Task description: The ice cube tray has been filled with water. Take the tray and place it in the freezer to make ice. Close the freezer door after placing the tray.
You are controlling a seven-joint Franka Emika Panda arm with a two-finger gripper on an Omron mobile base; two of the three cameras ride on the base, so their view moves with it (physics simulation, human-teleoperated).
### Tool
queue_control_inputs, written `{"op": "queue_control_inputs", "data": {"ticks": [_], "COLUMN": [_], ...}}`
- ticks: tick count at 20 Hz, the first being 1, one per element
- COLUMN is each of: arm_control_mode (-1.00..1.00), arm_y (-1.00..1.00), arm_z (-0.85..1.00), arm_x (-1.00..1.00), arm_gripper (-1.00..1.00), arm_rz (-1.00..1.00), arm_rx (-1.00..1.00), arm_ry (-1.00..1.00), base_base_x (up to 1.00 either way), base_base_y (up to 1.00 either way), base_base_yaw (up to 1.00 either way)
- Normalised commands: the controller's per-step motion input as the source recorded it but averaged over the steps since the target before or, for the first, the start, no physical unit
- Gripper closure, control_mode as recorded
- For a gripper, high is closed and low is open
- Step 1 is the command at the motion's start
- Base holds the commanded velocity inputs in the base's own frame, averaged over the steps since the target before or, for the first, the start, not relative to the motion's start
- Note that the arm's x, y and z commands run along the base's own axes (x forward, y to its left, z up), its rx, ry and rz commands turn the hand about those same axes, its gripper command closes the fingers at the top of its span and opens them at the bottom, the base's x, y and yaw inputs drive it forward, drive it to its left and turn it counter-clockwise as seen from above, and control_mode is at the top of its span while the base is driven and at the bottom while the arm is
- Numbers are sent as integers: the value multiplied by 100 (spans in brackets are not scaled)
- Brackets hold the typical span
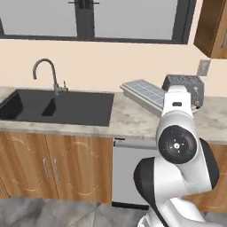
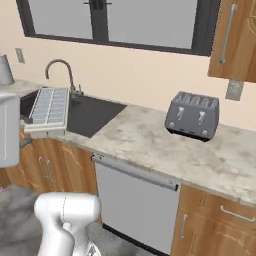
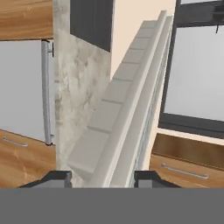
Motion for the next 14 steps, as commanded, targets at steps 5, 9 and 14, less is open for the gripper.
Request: {"op": "queue_control_inputs", "data": {"ticks": [5, 9, 14], "arm_control_mode": [100, 100, 100], "arm_y": [0, 0, 0], "arm_z": [0, 0, 0], "arm_x": [0, 0, 0], "arm_gripper": [100, 100, 100], "arm_rz": [0, 0, 0], "arm_rx": [0, 0, 0], "arm_ry": [0, 0, 0], "base_base_x": [0, 0, 0], "base_base_y": [0, 0, 0], "base_base_yaw": [96, 95, 92]}}
